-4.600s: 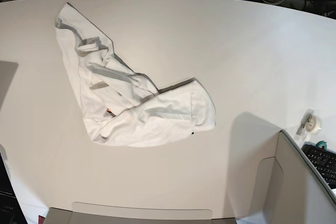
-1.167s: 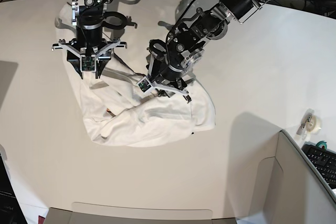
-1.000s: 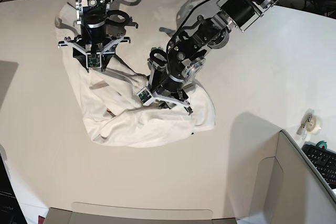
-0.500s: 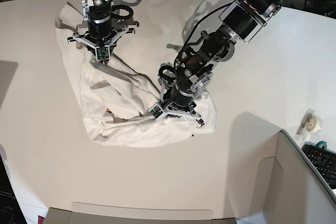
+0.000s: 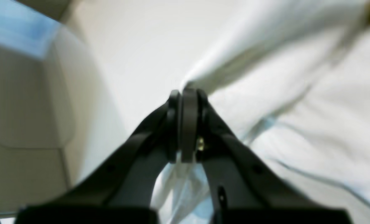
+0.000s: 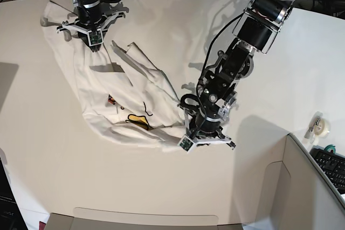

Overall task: Layout the t-shirt on the table in an organized manner, then fold the t-shirt properly
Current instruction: 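Lift and pull the shirt apart with both grippers to spread it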

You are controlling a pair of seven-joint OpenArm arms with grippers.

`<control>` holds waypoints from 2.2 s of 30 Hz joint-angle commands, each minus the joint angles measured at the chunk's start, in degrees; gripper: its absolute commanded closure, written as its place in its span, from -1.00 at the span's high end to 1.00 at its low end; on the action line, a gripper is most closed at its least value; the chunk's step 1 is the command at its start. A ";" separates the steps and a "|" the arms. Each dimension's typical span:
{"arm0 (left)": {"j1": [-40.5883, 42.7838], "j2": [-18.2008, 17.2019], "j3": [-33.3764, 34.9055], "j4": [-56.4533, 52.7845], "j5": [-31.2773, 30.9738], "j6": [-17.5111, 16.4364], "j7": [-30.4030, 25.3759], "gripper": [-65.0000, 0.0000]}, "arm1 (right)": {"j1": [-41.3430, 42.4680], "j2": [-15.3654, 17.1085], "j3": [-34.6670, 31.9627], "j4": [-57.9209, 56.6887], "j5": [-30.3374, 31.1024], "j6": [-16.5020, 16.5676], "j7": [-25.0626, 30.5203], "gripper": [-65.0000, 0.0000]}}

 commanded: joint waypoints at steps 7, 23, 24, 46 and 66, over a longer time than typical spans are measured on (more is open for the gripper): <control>-3.64 -0.04 -2.76 0.94 0.74 0.73 -1.20 -1.00 | -6.84 2.31 0.28 4.89 -0.73 1.68 -9.16 -1.00; -10.59 0.05 -2.76 -6.97 0.74 0.73 -1.20 -0.22 | -10.79 12.77 1.42 13.33 -0.82 1.68 -9.25 -1.00; -10.59 0.05 -2.76 -6.97 0.74 0.73 -1.20 -0.19 | -10.79 13.04 2.39 14.04 -0.82 1.68 -9.25 -1.00; -8.30 -0.13 -6.81 -3.81 0.74 0.91 -0.41 -0.19 | 8.28 7.85 18.30 16.15 -11.19 1.68 -18.39 -0.74; 16.58 2.51 -15.68 29.78 0.30 -17.11 20.51 -0.19 | 17.69 3.72 1.60 16.76 -21.04 1.68 -20.15 -0.74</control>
